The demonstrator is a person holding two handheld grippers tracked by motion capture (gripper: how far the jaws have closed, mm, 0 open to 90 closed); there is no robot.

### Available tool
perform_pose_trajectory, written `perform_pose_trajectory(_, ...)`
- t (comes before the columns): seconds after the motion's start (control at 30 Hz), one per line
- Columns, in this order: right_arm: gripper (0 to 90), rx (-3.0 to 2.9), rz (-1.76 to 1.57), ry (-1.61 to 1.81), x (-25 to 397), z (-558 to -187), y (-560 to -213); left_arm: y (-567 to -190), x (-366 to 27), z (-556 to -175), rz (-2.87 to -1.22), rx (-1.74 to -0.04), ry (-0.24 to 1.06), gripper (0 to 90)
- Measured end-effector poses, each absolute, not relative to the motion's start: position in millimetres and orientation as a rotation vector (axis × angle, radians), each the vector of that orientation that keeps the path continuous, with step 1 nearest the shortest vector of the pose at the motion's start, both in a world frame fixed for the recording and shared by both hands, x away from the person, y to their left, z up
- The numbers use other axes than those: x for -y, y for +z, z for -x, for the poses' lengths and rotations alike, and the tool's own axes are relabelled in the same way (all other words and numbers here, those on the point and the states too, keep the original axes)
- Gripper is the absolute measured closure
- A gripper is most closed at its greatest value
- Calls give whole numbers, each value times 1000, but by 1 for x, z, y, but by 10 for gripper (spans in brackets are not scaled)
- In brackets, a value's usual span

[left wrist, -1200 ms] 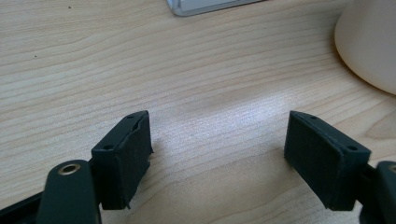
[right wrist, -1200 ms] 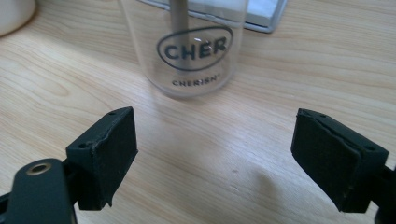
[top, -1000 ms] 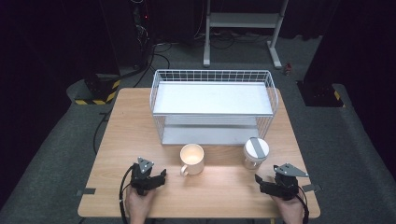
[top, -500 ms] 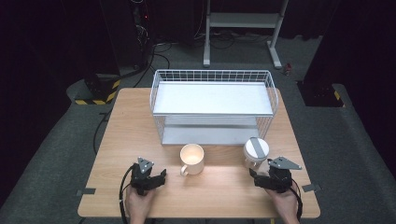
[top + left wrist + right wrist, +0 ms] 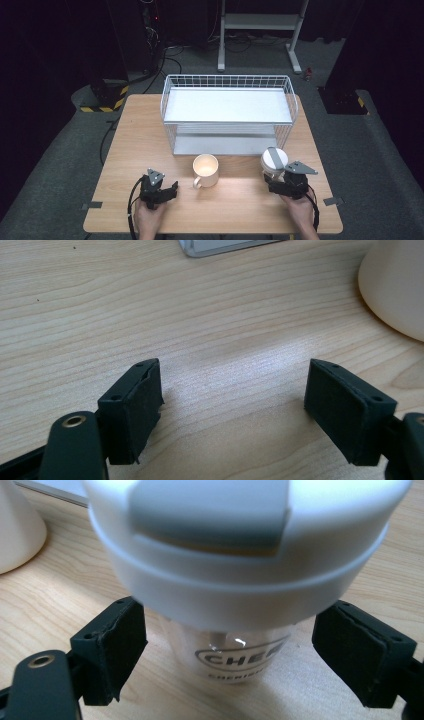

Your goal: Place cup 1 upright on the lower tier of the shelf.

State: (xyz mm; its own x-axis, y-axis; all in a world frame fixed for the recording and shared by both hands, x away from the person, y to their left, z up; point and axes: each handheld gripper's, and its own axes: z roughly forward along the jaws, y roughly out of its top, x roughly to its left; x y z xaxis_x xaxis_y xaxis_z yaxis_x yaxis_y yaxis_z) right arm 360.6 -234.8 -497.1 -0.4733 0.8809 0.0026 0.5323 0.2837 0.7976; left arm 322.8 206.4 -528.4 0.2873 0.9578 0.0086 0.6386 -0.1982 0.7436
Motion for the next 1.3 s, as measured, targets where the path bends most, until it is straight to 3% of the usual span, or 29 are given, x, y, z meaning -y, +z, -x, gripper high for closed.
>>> perform_pose_trajectory(1.3,185,-2116,-1201,1001,217,-376,-496,-528,-206,-323,-1925,-1427,646,233)
